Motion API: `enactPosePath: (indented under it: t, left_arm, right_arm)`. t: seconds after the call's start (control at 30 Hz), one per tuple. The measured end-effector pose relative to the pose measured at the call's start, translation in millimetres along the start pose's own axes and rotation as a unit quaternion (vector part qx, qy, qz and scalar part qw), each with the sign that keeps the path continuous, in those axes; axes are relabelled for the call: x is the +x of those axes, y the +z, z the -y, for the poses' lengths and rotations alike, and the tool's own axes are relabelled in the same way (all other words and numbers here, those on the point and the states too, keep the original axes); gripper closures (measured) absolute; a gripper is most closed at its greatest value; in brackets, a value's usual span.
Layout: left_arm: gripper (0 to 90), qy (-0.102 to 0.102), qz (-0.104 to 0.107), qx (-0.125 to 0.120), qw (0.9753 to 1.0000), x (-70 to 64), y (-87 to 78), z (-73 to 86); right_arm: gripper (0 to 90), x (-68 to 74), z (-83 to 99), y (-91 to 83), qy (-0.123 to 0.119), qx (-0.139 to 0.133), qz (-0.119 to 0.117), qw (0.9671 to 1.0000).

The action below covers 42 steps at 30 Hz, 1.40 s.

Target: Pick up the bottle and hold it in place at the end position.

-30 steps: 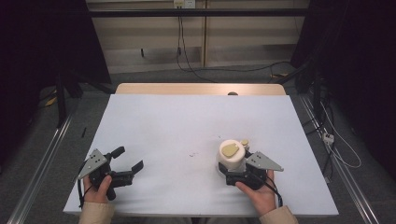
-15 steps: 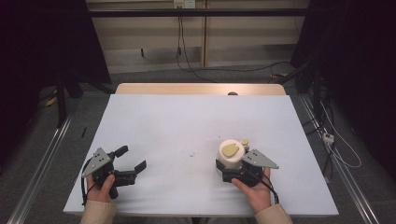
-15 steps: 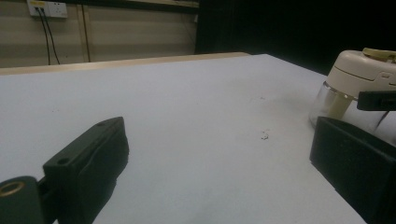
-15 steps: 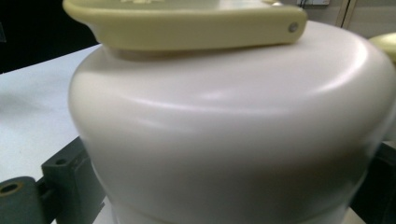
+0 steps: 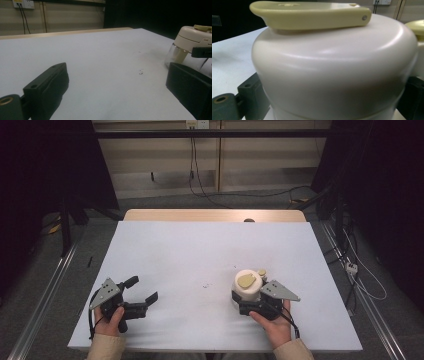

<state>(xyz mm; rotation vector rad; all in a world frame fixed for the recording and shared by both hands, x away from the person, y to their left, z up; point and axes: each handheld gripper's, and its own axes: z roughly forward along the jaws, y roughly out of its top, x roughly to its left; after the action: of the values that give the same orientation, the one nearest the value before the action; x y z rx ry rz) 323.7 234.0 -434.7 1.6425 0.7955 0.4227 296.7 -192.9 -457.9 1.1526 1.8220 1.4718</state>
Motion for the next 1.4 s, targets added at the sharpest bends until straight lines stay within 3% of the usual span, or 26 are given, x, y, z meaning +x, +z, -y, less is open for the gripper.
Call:
enactPosePath:
  t: [0.53, 0.7, 0.9, 1.4]
  left_arm:
    - [4.1, -0.001, 0.003, -0.001, 1.0000, -0.3, 1.1, 0.0]
    - [4.1, -0.002, 0.004, -0.003, 1.0000, -0.5, 1.2, -0.4]
    - [4.0, -0.002, 0.003, -0.003, 1.0000, 0.7, 0.4, -0.4]
    - [4.0, -0.004, 0.005, -0.006, 1.0000, 0.7, 0.5, -0.7]
  right_arm:
    - [6.6, -0.9, 0.3, -0.7, 0.002, -0.011, 0.000, 0.9999]
    - [6.7, -2.7, -0.9, 0.9, 0.020, -0.027, 0.006, 0.9994]
    - [6.8, -2.7, -7.5, 2.3, 0.004, -0.032, 0.012, 0.9994]
    - [6.8, -3.0, -19.9, 12.8, -0.005, -0.034, 0.008, 0.9994]
